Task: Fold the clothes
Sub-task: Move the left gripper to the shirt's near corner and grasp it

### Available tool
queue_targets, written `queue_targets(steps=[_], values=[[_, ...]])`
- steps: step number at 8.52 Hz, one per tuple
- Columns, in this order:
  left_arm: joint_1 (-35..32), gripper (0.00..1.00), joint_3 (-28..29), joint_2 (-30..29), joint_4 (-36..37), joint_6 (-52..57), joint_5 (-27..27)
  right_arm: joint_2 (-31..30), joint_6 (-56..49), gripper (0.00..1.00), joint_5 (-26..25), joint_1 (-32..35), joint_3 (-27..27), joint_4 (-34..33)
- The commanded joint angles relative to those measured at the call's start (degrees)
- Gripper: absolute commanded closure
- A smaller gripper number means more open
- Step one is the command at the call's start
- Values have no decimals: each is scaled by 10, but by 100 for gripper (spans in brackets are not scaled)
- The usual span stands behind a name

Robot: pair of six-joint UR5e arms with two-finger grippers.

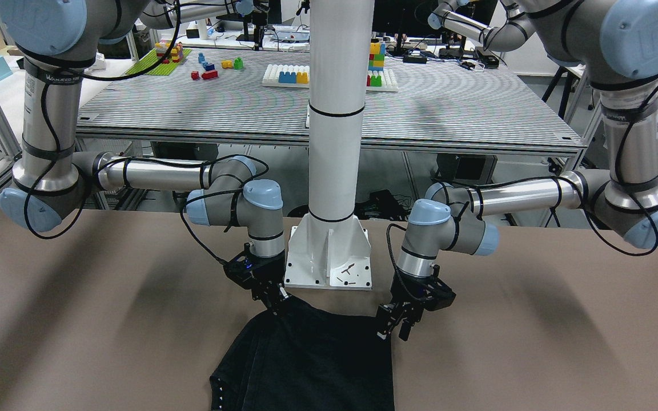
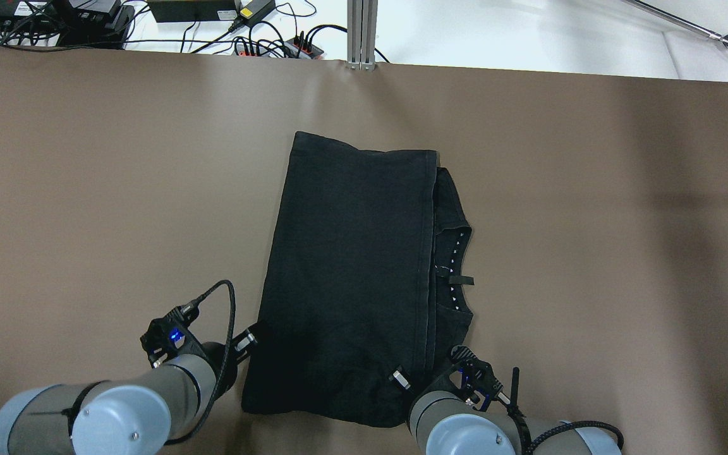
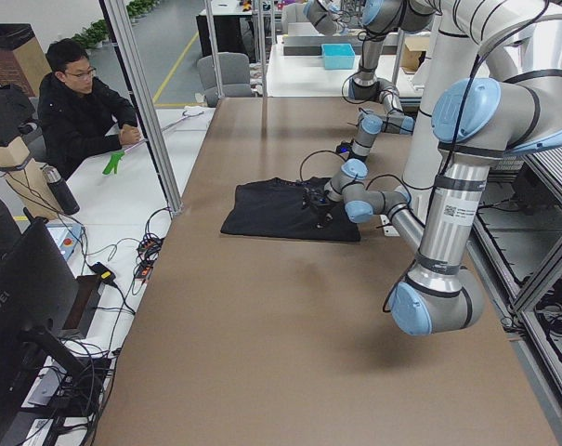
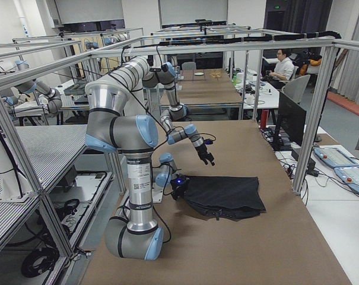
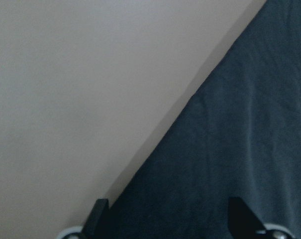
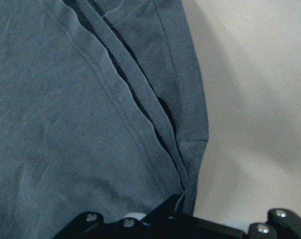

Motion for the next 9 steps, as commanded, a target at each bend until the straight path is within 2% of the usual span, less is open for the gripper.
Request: queue_targets(steps=[1,3,4,6,7,9], values=[[59,35,15,12,-3,-55,30,0,0,100,0,0,0,0],[62,39,33,7,-4,-55,31,0,1,100,0,1,0,0],[63,45,35,3,-4,-56,31,0,1,100,0,1,-1,0],[73,48,38,5,-3,-57,32,1,2,100,0,1,1,1],[74,56,36,7,-3,-58,32,1,1,100,0,2,1,0],[74,96,33,9,-2,-57,27,1,2,100,-1,3,1,1]])
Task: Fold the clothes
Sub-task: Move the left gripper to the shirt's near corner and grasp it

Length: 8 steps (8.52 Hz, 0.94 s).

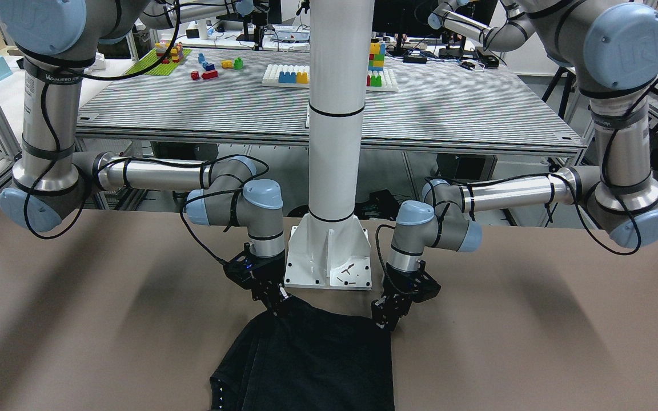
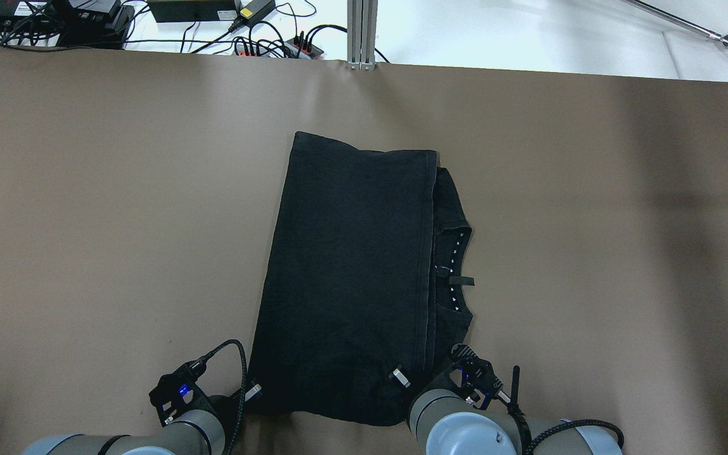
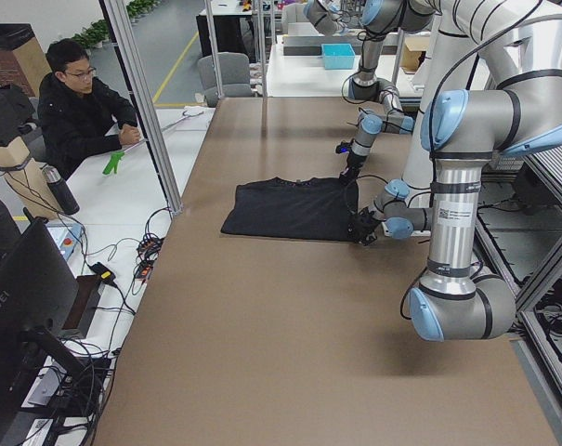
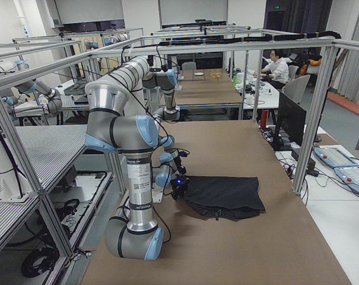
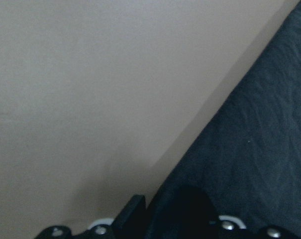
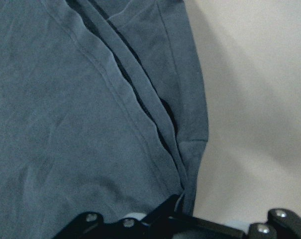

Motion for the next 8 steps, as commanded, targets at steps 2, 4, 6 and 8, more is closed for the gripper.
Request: queue_targets(steps=[2,4,6,8], values=[[0,100,-11,-2,4,1,-7,0,0,100,0,2,0,1],[-1,100,-61,4,9,0,-20,-1,1,100,-1,3,6,0],[-1,100,-135,-5,61,0,-21,-29,1,100,-1,3,66,0],[-63,100,-171,-39,75,9,-71,-27,2,100,4,38,93,-1]])
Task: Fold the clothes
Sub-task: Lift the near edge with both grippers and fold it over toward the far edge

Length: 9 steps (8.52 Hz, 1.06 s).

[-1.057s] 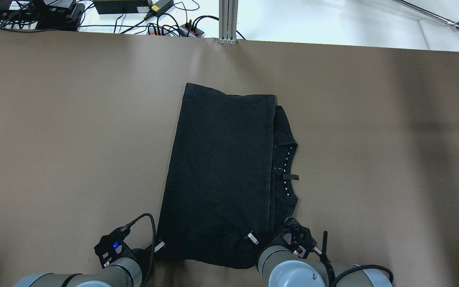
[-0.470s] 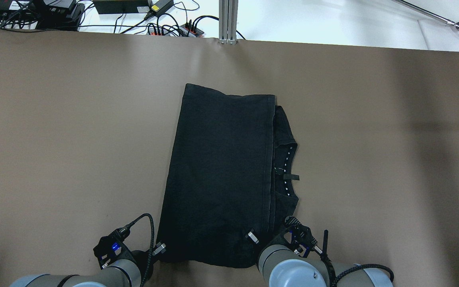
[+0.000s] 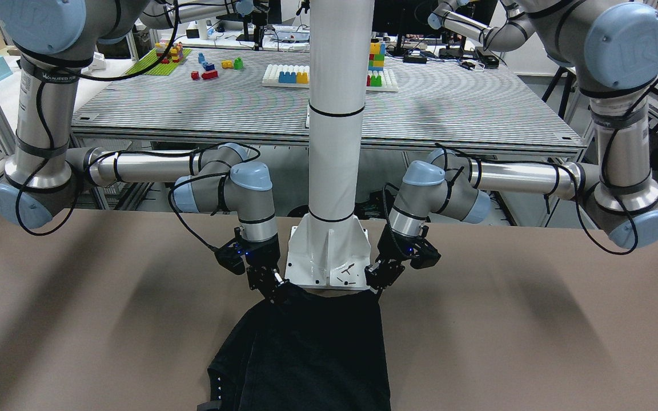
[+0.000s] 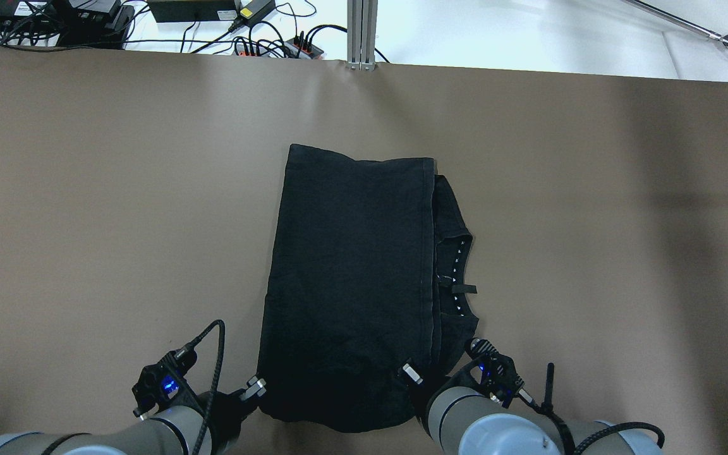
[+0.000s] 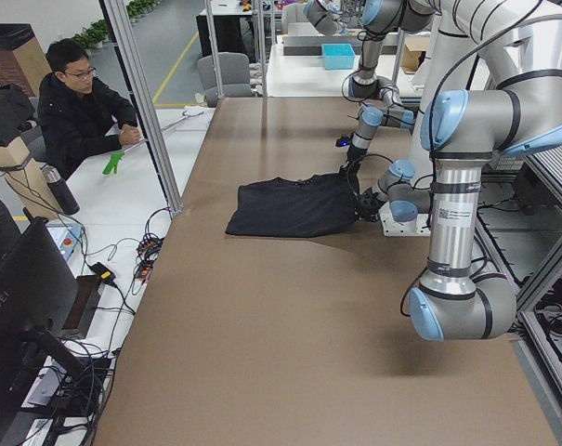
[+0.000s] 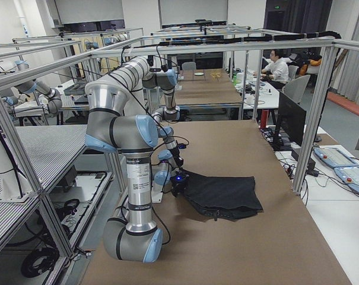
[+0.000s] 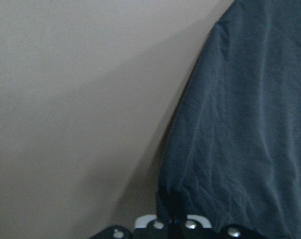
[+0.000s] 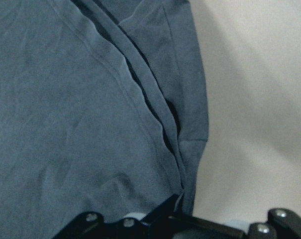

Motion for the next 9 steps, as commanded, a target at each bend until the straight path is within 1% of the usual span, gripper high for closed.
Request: queue_targets(steps=[1,2,3,4,5,6,7,8,9], values=[[-123,100,-18,-67,17,22,-94,3,1,100,49,67,27,0],[-185,100,14,-103,17,55,-149,26,-6,100,107,133,20,-1],[-237,100,56,-138,18,73,-182,51,-10,100,145,195,-2,-3],[-281,100,112,-178,17,98,-214,85,-23,100,166,232,-50,-3],[-316,100,172,-205,10,118,-236,127,-62,100,175,259,-115,-2],[-347,100,241,-239,4,143,-244,173,-93,100,202,295,-205,22],[-365,100,322,-272,-25,153,-247,197,-115,100,225,325,-297,102],[-379,100,417,-307,-88,154,-246,225,-155,100,239,353,-398,171],[-388,100,514,-345,-142,160,-244,260,-201,99,249,375,-487,212]])
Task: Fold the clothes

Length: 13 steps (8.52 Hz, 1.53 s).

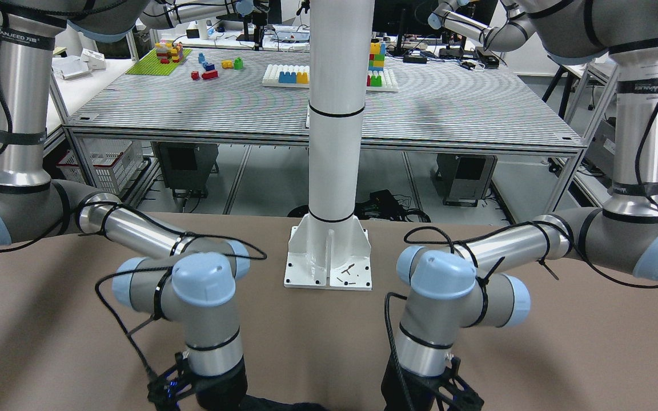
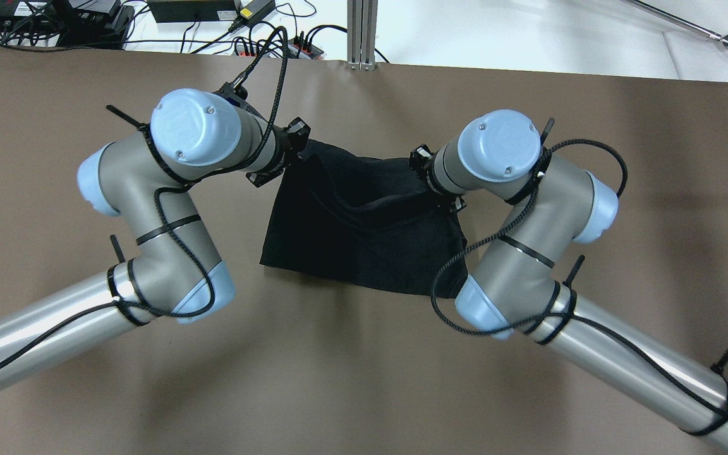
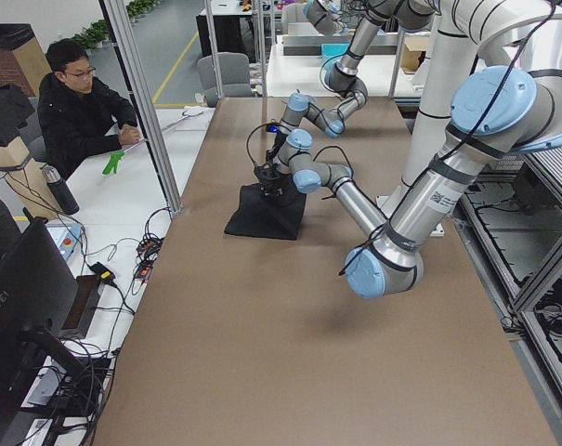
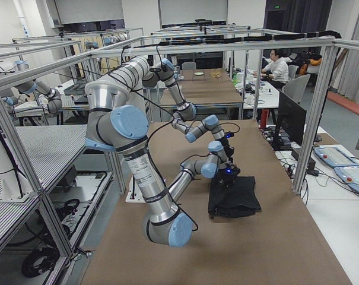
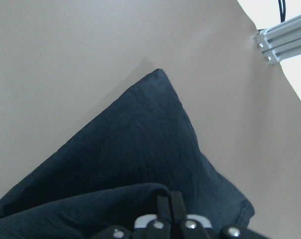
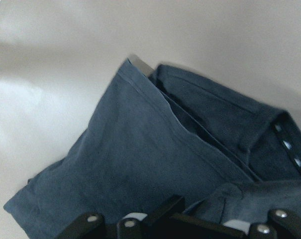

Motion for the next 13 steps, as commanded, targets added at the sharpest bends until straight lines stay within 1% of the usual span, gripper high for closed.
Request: queue_targets(steps=[1,2,3,4,5,6,7,8,9,10,11,12,13], values=[[-33,78,274,-96,-155,31,13,96,-118,30,27,56,-251,133],[-36,6,364,-111,-228,75,64,105,-180,5,20,58,-288,168],[-45,6,376,-116,-239,100,73,106,-193,5,19,64,-291,174],[-52,6,376,-116,-239,103,73,107,-193,5,13,64,-289,174],[-58,6,373,-116,-239,103,71,105,-199,5,-5,64,-289,174],[-58,6,370,-116,-240,100,69,99,-215,5,-7,65,-288,174],[-65,6,350,-110,-238,102,67,87,-220,5,-7,67,-286,175],[-76,6,339,-99,-236,114,40,72,-250,5,-7,69,-272,174],[-93,6,328,-84,-236,160,4,34,-306,5,-6,78,-234,174],[-116,6,294,-48,-219,244,-20,5,-362,5,-6,99,-215,174],[-145,6,229,10,-186,334,-45,-23,-426,5,-2,122,-212,175],[-165,6,144,98,-170,409,-49,-58,-499,5,0,147,-192,178],[-191,6,74,180,-160,485,-50,-101,-582,5,1,181,-166,177]])
